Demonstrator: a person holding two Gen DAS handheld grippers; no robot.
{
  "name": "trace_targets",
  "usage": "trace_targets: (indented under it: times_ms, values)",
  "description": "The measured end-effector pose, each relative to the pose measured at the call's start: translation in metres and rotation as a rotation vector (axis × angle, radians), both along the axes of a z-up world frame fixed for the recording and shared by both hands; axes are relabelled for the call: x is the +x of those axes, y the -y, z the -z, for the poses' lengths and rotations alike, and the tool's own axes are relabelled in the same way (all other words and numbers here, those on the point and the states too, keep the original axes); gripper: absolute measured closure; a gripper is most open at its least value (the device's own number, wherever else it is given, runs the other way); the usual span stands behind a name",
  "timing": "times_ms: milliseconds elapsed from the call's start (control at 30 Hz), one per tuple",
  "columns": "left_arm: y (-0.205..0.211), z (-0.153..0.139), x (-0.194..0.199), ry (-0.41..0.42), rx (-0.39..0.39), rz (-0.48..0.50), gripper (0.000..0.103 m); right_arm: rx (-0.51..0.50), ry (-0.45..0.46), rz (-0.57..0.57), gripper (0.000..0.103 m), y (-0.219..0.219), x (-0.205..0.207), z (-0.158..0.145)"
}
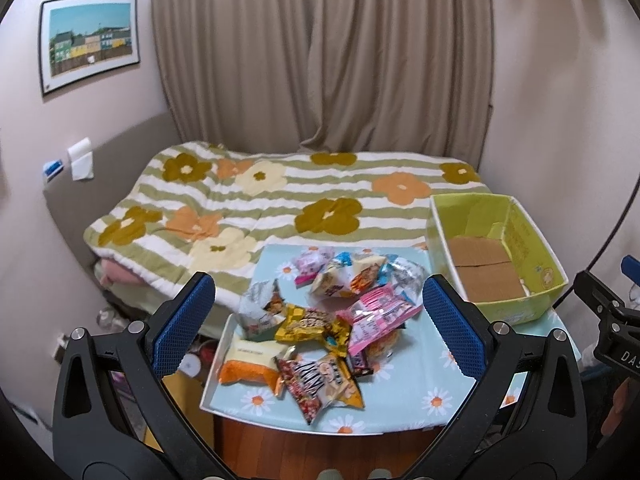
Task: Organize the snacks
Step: 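Grasp the orange-and-cream bag with the left tool while the right tool grasps the TATRE bag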
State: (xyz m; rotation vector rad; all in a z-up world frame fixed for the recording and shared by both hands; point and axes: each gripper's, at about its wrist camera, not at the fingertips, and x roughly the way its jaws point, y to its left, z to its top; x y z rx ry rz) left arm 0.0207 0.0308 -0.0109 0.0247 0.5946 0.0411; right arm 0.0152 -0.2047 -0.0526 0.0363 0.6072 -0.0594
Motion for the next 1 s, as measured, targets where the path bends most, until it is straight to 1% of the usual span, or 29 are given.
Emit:
trace_targets:
  times_ms: [100,200,333,400,567,667,800,900,1000]
  values:
    - [-0.020,0.011,0.002,-0.031,0.000,-0.038,0.000,0.002,-0.029,-0.050,0.000,-0.008,0.008,0.014]
    - [-0.048,0.029,0.007,-0.086,-0.015,-0.056,0.000,0.038,-0.087,-0.095,0.000,-0.021,0.020,0.035]
    - [-0.087,0.061,0.021,-0.166,-0.032,-0.030,0.000,0.131,-0.157,-0.137,0.000,-0.043,0.034,0.064]
    - [-0.105,0.077,0.031,-0.205,-0.039,-0.015,0.000,0.159,-0.191,-0.144,0.000,-0.056,0.040,0.079]
    - [-0.140,0.119,0.061,-0.318,-0.114,0.071,0.000,0.261,-0.291,-0.164,0.000,-0.093,0.056,0.123]
    - [-0.148,0.146,0.079,-0.375,-0.112,0.132,0.000,0.321,-0.362,-0.187,0.000,-0.113,0.066,0.152]
    - [-0.152,0.177,0.099,-0.460,-0.124,0.228,0.000,0.372,-0.427,-0.218,0.000,-0.132,0.077,0.184]
    - [-0.149,0.198,0.110,-0.499,-0.086,0.297,0.000,0.395,-0.461,-0.264,0.000,-0.146,0.082,0.203]
    - [-0.145,0.217,0.118,-0.534,-0.009,0.391,0.000,0.390,-0.484,-0.298,0.000,-0.154,0.085,0.215]
